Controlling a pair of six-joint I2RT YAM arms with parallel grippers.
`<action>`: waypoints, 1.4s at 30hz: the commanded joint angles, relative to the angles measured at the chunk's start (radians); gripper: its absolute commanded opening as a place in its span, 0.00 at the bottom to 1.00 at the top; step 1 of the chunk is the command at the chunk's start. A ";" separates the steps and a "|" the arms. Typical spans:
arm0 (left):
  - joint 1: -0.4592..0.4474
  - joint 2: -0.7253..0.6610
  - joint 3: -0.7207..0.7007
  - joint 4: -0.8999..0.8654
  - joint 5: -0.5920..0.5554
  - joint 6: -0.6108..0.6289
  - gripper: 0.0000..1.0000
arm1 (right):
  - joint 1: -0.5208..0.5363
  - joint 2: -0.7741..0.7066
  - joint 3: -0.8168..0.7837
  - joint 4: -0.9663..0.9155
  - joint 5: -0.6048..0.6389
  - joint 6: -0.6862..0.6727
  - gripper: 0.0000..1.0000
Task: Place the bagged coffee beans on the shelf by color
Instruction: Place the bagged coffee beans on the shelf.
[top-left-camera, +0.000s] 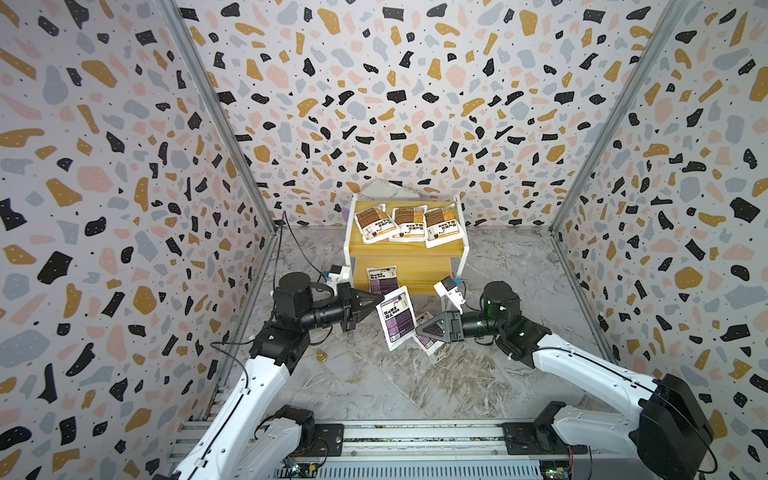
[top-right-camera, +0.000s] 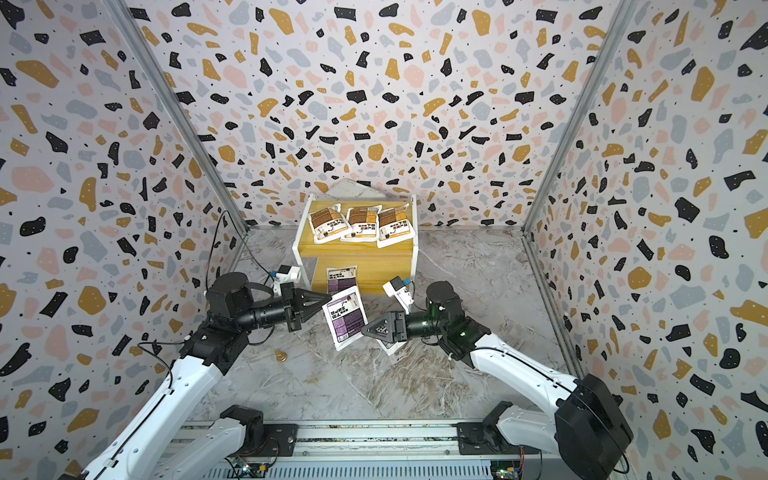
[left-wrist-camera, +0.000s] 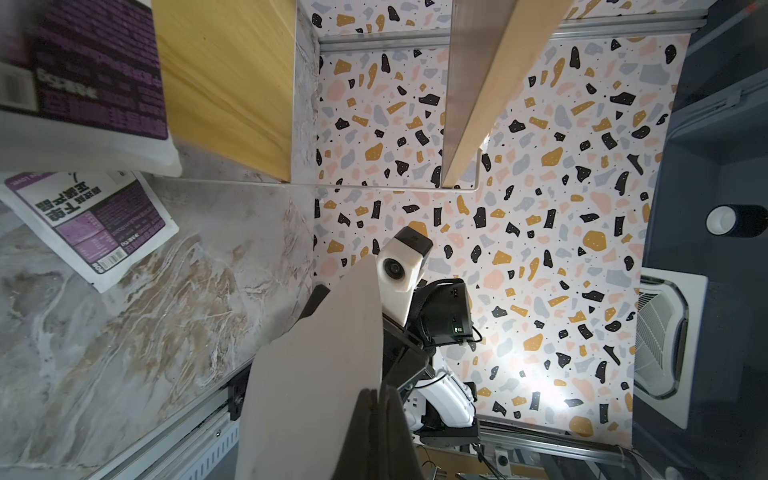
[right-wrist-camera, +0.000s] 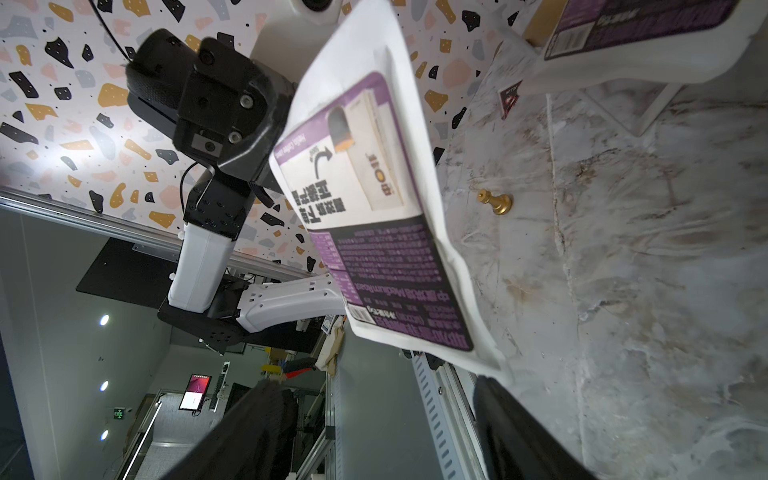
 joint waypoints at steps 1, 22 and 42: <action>-0.003 -0.020 0.036 0.076 0.011 -0.048 0.00 | -0.002 0.020 0.010 0.103 -0.020 0.039 0.78; -0.003 -0.027 0.030 0.203 0.008 -0.181 0.00 | -0.002 0.088 0.006 0.155 0.037 0.064 0.73; -0.003 0.009 -0.009 0.303 0.017 -0.225 0.00 | -0.002 0.129 -0.022 0.550 0.064 0.321 0.65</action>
